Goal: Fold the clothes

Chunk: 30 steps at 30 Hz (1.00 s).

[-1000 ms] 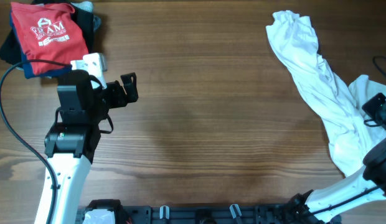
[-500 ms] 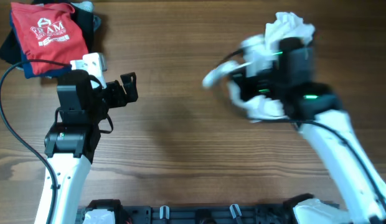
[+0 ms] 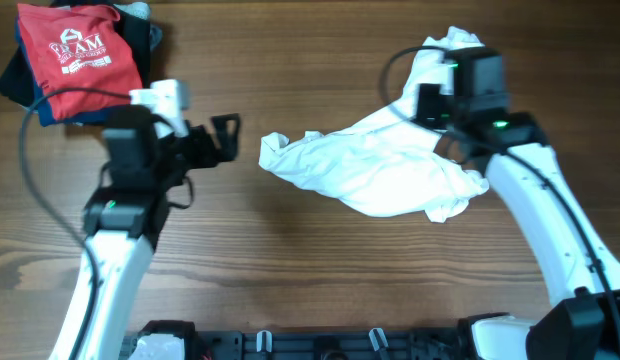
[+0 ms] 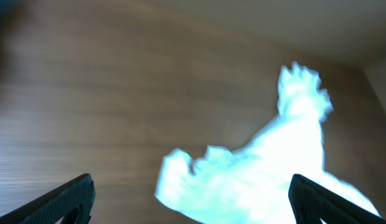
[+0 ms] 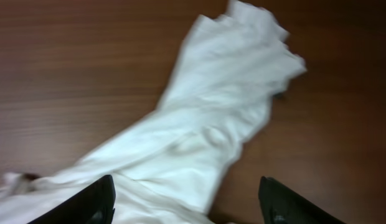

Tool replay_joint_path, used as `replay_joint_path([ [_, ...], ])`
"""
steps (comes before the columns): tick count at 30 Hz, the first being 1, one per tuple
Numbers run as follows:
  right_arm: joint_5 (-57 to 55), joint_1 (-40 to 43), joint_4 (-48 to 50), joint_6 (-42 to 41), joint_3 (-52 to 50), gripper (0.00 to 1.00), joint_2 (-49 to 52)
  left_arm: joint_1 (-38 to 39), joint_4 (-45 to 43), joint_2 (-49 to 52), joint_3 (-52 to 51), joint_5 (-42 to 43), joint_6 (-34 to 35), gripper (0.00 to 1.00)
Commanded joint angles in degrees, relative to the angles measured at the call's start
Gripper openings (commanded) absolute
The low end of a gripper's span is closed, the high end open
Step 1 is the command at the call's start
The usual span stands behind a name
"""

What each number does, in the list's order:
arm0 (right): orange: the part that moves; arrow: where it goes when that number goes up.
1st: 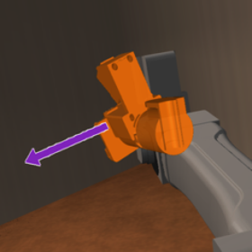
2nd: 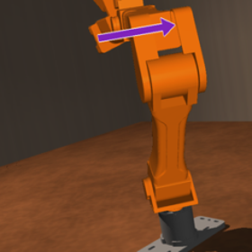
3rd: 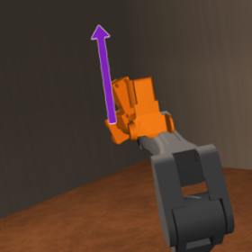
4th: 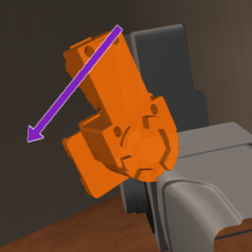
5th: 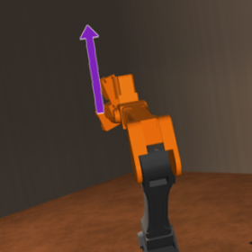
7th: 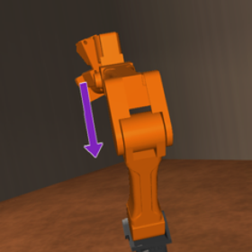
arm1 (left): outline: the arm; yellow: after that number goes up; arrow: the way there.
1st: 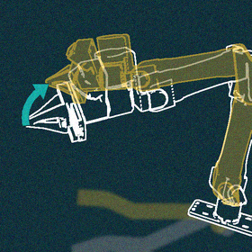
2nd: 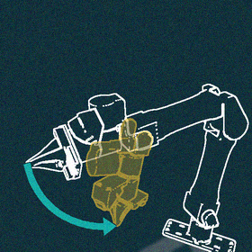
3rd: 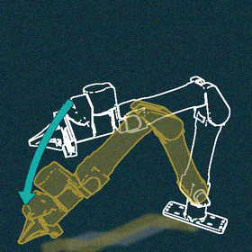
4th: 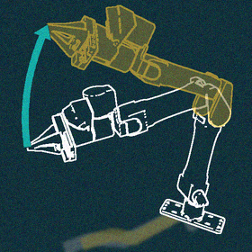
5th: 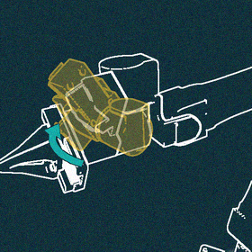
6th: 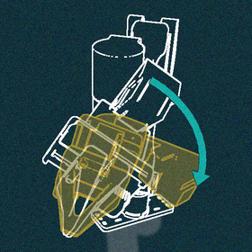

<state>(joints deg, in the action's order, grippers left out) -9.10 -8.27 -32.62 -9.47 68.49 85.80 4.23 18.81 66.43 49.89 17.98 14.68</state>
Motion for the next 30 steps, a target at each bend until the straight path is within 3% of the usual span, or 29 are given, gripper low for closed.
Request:
replay_joint_path([
  [1,-1.0,5.5,-3.3,-1.6,0.9,0.77,-0.9,7.3,-2.2,9.7,0.9,2.6,9.0,1.0],
  [4,-1.0,9.4,-6.4,-1.6,0.9,0.78,-0.9,11.6,-6.8,21.1,0.9,3.4,23.8,1.0],
  [10,-1.0,10.2,-8.5,-1.6,0.9,0.79,-0.9,15.1,-17.6,36.4,0.9,5.1,31.3,1.0],
  [11,-1.0,10.2,-8.6,-1.6,0.9,0.79,-0.9,15.1,-18.3,37.4,0.9,5.1,31.3,0.95],
  [13,-1.0,10.2,-8.6,-1.6,0.9,0.79,-0.9,15.1,-18.9,38.9,0.9,4.9,31.3,0.63],
  [15,-1.0,10.2,-8.7,-1.6,0.9,0.79,-0.9,14.9,-20.9,39.2,0.9,4.5,31.2,0.04],
  [19,-1.0,10.2,-8.9,-1.7,0.9,0.78,-0.9,7.3,-23.3,33.9,4.3,0.1,21.4,0.04],
  [22,-1.0,10.2,-8.9,-1.7,0.9,0.79,-0.9,-4.0,-22.9,30.9,13.3,-2.2,20.0,0.04],
  [23,-0.9,10.2,-9.0,-1.7,0.9,0.79,-0.9,-7.1,-22.3,30.9,16.1,-2.1,20.0,0.04],
  [24,-0.9,10.2,-9.1,-1.6,0.9,0.79,-0.9,-8.9,-21.7,30.9,17.2,-0.8,20.0,0.62],
  [25,-0.4,10.2,-9.2,-1.6,0.9,0.79,-0.9,-9.7,-21.0,30.9,17.3,2.9,20.1,1.0],
  [27,0.9,10.2,-9.2,-1.4,0.9,0.79,-0.9,-9.0,-12.9,30.9,17.3,12.0,20.0,1.0],
  [30,1.0,10.2,-9.2,-1.0,0.9,0.81,-0.9,-1.7,7.0,31.0,17.2,14.3,17.9,1.0],
])
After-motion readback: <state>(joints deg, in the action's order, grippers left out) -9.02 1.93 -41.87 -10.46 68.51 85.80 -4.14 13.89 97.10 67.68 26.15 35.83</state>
